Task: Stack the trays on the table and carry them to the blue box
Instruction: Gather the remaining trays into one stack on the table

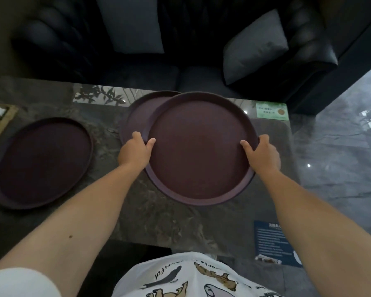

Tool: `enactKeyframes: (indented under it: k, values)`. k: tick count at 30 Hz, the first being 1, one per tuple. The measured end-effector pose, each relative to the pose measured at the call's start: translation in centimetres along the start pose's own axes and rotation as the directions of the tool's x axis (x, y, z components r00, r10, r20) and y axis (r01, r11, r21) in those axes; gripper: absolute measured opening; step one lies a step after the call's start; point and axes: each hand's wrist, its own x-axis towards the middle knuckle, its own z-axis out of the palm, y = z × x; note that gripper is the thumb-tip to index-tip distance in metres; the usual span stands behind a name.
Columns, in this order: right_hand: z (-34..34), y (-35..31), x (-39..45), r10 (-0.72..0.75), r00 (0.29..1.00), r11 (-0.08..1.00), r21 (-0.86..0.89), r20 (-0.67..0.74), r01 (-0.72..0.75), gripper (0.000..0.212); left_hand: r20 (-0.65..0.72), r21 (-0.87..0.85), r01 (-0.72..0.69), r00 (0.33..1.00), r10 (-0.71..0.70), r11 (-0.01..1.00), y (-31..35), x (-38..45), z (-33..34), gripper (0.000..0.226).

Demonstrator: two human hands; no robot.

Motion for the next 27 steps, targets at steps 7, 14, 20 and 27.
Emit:
enactKeyframes:
  k: [7,14,20,27]
  values:
    - [5.0,-6.7,1.5,0.036,0.999,0.998,-0.053,-0.030,-0.038,0.064,0.068,0.007,-0.059,0.996,0.058,0.998,-5.6,7.1,-0.3,0.052]
    - [9.8,-11.4,3.7,0.080,0.997,0.993,-0.089,-0.012,-0.081,0.060,0.137,0.150,-0.085,0.988,0.065,0.985,-9.0,14.0,0.7,0.061]
    - [12.2,-12.9,6.2,0.109,0.994,0.981,-0.163,0.009,-0.106,0.060,0.168,0.218,-0.108,0.983,0.071,0.970,-9.4,17.9,2.9,0.061]
    - [13.9,-13.1,7.2,0.128,0.990,0.964,-0.242,0.060,-0.110,0.059,0.156,0.268,-0.125,0.984,0.085,0.955,-9.8,18.8,4.5,0.061]
